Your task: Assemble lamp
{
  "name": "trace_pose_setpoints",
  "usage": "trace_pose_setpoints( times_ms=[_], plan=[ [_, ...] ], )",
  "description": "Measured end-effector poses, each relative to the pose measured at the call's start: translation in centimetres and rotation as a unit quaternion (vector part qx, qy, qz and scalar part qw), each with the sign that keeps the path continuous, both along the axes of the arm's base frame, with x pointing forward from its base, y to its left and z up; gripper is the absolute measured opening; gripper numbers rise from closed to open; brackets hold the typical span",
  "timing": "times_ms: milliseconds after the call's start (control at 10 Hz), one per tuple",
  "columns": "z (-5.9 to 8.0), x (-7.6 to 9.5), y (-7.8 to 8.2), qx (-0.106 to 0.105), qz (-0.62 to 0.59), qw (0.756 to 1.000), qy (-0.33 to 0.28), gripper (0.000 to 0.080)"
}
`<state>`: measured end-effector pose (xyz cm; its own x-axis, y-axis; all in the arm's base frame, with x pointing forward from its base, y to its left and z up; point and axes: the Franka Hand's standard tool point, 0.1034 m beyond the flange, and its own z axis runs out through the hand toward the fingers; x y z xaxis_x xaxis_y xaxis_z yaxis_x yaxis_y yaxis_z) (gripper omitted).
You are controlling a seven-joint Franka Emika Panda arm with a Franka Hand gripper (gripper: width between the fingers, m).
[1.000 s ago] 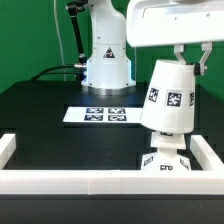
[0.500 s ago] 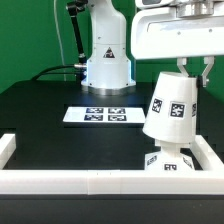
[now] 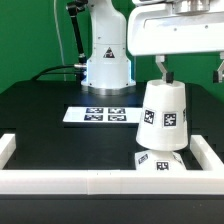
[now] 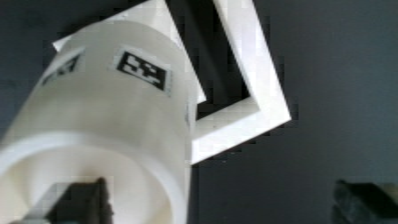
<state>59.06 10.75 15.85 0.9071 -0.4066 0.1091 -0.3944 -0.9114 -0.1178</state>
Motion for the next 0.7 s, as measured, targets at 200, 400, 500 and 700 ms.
trace_pose_setpoints(
  times_ms=[200,400,500,700],
  plan=[
    [0.3,-1.4,0.5,0.004,-0.021,1.0,0.011,0.0692],
    [0.4,-2.0,1.2,0.001,-0.039,0.999,0.013,0.0698],
    [0.3,-2.0,1.2,0.001,-0.039,0.999,0.014,0.0698],
    [0.2,-2.0,1.2,0.0,-0.039,0.999,0.014,0.0698]
  ],
)
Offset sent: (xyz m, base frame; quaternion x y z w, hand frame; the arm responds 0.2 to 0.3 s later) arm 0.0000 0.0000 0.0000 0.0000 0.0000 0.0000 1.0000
